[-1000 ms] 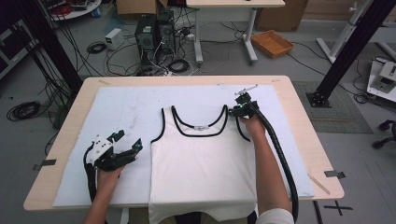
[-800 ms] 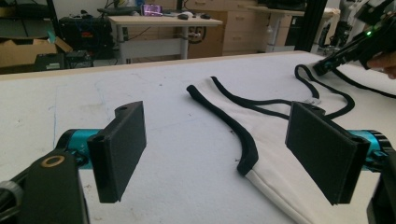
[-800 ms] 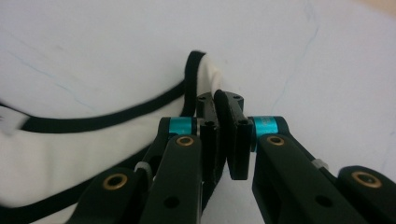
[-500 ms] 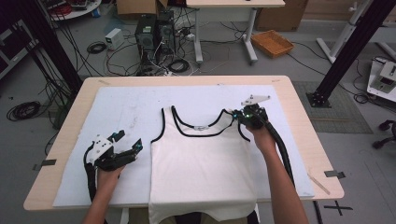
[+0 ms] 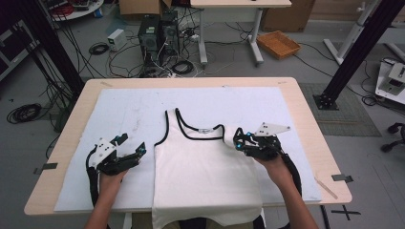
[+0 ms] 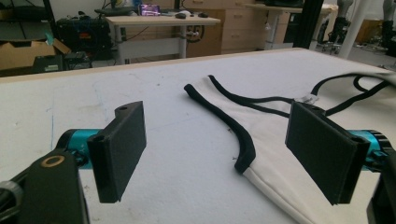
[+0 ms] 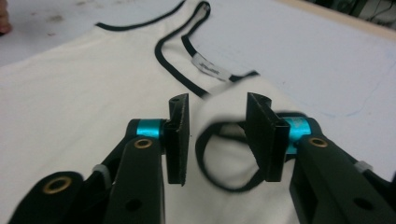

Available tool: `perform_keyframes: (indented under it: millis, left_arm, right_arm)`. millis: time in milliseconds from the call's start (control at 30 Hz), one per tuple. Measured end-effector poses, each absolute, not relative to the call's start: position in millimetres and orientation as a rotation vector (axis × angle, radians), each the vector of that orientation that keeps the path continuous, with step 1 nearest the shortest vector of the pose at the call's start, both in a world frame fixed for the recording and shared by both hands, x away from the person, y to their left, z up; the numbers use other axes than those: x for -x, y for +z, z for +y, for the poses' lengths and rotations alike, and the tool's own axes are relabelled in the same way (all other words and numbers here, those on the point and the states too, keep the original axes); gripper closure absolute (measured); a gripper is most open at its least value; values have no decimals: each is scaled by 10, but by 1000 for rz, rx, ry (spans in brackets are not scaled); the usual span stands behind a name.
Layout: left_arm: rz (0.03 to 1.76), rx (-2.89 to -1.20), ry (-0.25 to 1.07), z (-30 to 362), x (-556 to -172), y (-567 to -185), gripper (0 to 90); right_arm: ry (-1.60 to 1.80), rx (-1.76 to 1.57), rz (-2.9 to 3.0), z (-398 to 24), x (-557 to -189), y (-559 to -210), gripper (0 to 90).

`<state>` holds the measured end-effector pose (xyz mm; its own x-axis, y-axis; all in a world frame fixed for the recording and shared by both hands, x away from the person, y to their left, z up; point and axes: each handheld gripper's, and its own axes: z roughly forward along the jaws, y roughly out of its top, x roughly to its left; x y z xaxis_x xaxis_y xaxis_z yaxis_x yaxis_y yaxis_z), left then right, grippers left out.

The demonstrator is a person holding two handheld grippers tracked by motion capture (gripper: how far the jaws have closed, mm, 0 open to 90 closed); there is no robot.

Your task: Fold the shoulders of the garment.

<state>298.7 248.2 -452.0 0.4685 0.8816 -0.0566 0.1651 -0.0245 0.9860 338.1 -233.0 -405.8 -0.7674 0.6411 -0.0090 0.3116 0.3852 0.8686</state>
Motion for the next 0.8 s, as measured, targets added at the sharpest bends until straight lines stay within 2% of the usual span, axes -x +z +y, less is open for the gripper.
perform_keyframes:
  millis: [200, 433, 467, 500, 800]
  left_arm:
    - [961, -1508, 744, 2482, -2986, -4520, 205]
    - [962, -1506, 740, 2482, -2985, -4520, 204]
    - [961, -1507, 740, 2484, -2986, -4520, 204]
    - [961, -1508, 740, 2485, -2986, -4520, 204]
    - [958, -1511, 738, 2483, -2986, -4519, 205]
  right_arm:
    - [1163, -706, 2341, -2154, -3307, -3992, 605]
    - [831, -597, 2481, -1762, -3517, -4272, 685]
    - [778, -606, 2491, -1747, -3565, -4325, 722]
    - [753, -634, 2493, -1766, -3613, -4349, 855]
    - [1337, -706, 2316, -2135, -3271, -3985, 864]
